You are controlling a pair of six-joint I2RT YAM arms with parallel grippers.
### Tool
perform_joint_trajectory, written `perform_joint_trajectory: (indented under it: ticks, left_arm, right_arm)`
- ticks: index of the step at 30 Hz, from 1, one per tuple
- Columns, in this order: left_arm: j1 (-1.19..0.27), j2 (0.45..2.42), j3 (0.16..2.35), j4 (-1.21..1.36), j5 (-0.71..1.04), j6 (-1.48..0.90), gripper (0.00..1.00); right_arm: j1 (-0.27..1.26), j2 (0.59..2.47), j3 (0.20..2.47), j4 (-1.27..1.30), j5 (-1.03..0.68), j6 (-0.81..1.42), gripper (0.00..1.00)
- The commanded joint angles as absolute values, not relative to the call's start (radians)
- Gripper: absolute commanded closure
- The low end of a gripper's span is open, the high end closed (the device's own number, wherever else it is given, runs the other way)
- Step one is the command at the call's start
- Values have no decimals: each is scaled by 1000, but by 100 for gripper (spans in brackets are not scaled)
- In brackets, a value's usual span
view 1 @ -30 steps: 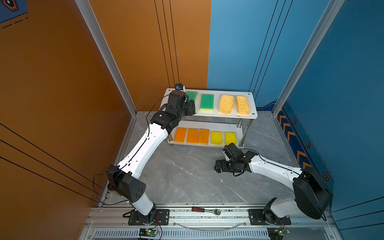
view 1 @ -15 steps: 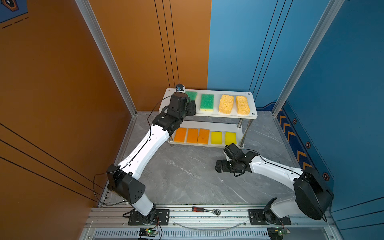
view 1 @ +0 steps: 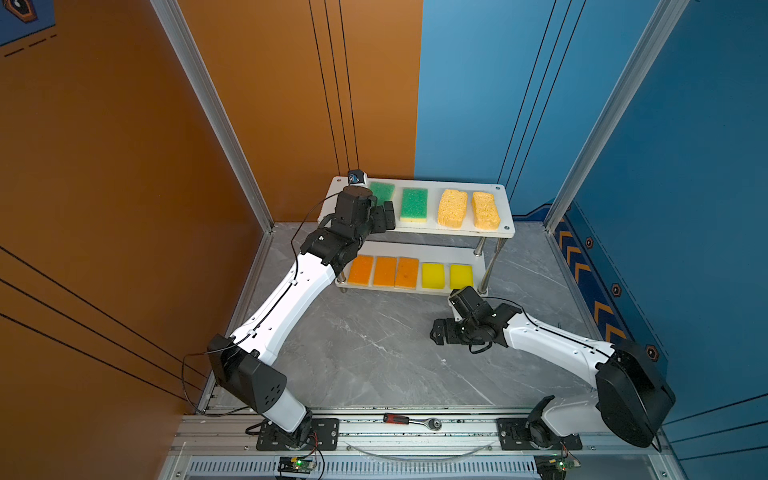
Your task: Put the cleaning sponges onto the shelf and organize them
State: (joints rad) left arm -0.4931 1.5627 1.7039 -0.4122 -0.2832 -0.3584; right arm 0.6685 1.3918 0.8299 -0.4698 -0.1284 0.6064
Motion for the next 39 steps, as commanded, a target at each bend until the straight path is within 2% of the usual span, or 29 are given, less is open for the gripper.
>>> perform_joint_trajectory:
  ticks: [1,12,20,30,39]
  left_arm:
    - [-497,1516,1684,-426,-241,-379,2]
    - [-508,1364,1591,-433,-183,-385,2]
    - [-522,1195,1476,-447,-198,-316,2]
    - [-506,934,1175,-369,-276,-173,2]
    - [-415,794,934,-258,-304,-62,2]
  right_arm:
    - [658,1358,816,-472,-129,603,0]
    - [639,1295,849,-549,-125,573,0]
    - [560,1206,914,-656,-128,448,0]
    - [257,1092,973,-707,-267,261,0]
    - [26,1058,966,-667,-372,145,0]
